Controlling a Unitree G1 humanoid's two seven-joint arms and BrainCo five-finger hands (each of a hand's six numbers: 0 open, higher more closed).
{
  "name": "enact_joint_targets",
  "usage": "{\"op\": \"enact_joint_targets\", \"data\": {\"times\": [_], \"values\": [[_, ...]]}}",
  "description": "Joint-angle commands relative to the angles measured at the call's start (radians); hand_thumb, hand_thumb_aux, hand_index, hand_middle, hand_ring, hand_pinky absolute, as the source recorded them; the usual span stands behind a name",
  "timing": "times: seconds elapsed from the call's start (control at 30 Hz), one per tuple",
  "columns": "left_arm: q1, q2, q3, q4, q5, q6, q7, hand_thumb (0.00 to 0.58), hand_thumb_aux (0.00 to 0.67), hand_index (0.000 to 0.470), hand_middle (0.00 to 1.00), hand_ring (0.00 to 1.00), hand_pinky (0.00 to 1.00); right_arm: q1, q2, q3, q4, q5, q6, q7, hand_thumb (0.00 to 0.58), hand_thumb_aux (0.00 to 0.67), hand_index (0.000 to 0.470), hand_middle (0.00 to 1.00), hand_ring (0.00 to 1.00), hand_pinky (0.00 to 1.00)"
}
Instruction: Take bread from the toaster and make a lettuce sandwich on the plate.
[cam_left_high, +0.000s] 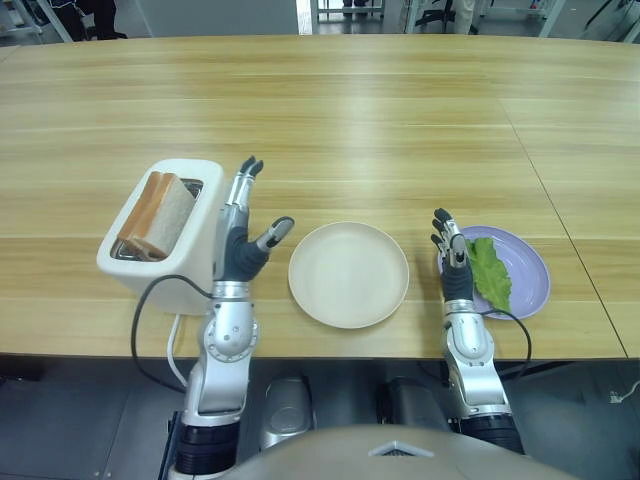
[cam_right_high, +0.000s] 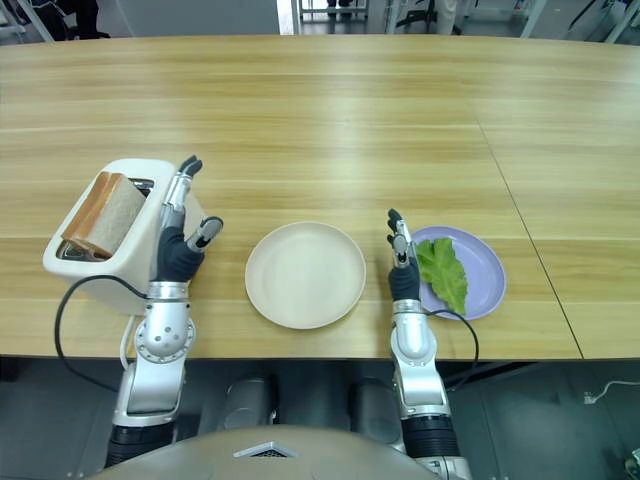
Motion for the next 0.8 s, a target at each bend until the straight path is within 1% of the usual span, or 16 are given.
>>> {"op": "enact_joint_targets", "data": {"times": [0.03,0.17,0.37,0.53,0.8], "values": [[-0.024,0.067,0.079,-0.048,0.126,0.082,0.008,0.000,0.000,0.000,0.00,0.00,0.00,0.012,0.002,-0.006,-0.006,0.000,0.009,-0.007,0.000,0.000,0.000,0.00,0.00,0.00],[-0.016,0.157,0.171,-0.055,0.243,0.157,0.012,0.000,0.000,0.000,0.00,0.00,0.00,0.011,0.000,-0.006,-0.006,0.002,0.012,-0.003,0.000,0.000,0.000,0.00,0.00,0.00],[0.024,0.257,0.227,0.000,0.395,0.241,0.019,0.000,0.000,0.000,0.00,0.00,0.00,0.025,0.000,-0.004,-0.020,0.001,0.017,-0.003,0.000,0.000,0.000,0.00,0.00,0.00],[0.056,0.310,0.281,0.012,0.435,0.294,0.002,0.000,0.000,0.000,0.00,0.00,0.00,0.046,0.003,-0.009,-0.043,0.000,0.019,-0.012,0.000,0.000,0.000,0.00,0.00,0.00],[0.069,0.390,0.361,0.049,0.436,0.367,-0.033,0.000,0.000,0.000,0.00,0.00,0.00,0.072,0.000,-0.014,-0.064,0.004,0.026,-0.017,0.000,0.000,0.000,0.00,0.00,0.00]]}}
